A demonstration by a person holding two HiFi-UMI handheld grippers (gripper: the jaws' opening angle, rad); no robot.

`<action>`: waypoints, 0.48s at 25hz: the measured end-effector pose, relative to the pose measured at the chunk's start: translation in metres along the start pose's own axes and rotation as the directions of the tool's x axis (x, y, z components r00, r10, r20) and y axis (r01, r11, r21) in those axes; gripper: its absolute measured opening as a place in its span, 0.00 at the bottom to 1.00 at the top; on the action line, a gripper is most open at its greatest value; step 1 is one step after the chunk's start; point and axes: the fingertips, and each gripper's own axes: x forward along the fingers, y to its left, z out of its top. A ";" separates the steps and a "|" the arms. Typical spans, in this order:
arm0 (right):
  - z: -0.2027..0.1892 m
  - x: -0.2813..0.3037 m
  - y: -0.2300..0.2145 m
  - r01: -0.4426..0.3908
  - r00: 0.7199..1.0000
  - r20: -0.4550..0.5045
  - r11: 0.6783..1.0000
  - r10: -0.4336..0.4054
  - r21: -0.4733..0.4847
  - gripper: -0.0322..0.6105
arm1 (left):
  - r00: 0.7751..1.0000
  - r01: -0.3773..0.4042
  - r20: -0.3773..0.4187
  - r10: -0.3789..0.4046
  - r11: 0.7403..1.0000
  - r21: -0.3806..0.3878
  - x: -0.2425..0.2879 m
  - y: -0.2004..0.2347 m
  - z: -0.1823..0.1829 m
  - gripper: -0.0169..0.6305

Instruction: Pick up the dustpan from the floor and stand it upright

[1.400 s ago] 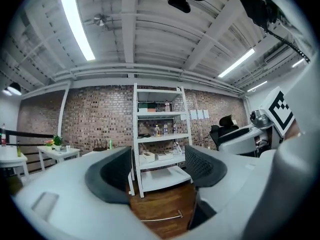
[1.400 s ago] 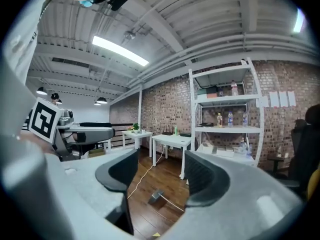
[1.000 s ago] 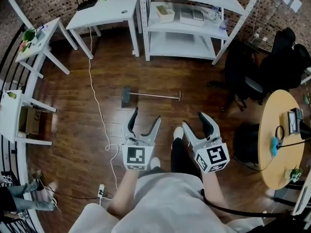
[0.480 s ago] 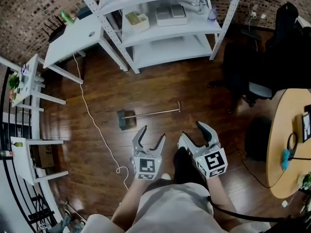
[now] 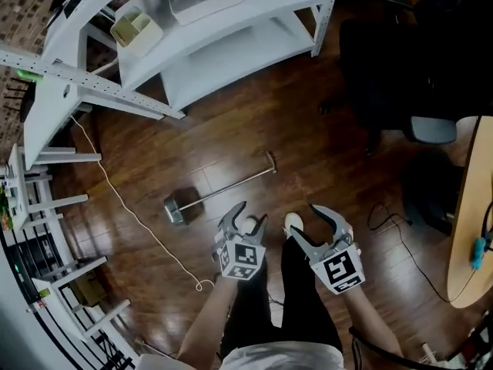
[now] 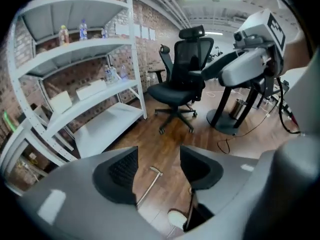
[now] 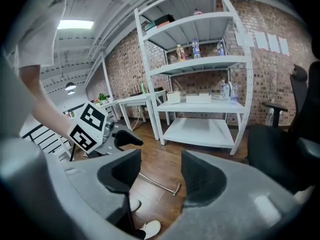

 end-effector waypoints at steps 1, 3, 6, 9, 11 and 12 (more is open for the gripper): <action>-0.012 0.012 -0.006 -0.002 1.000 -0.008 1.000 0.002 0.011 0.42 | 0.999 0.020 -0.029 -0.019 1.000 0.013 0.024 -0.002 -0.015 0.46; -0.041 0.029 -0.008 -0.004 0.999 -0.051 0.999 0.006 0.042 0.42 | 0.992 0.077 -0.099 -0.074 0.996 0.032 0.068 -0.015 -0.056 0.45; -0.092 0.067 -0.021 0.020 0.996 -0.087 0.990 -0.008 0.139 0.42 | 0.973 0.164 -0.175 -0.154 0.985 0.048 0.152 -0.025 -0.115 0.44; -0.142 0.109 -0.048 0.031 0.998 -0.065 0.961 -0.014 0.275 0.42 | 0.952 0.211 -0.245 -0.182 0.972 0.100 0.246 -0.020 -0.165 0.44; -0.173 0.130 -0.066 0.048 0.998 -0.058 0.948 -0.031 0.315 0.42 | 0.936 0.235 -0.292 -0.196 0.967 0.103 0.303 -0.020 -0.196 0.44; -0.189 0.140 -0.073 0.055 0.998 -0.058 0.943 -0.038 0.327 0.42 | 0.926 0.246 -0.315 -0.207 0.965 0.091 0.328 -0.022 -0.211 0.44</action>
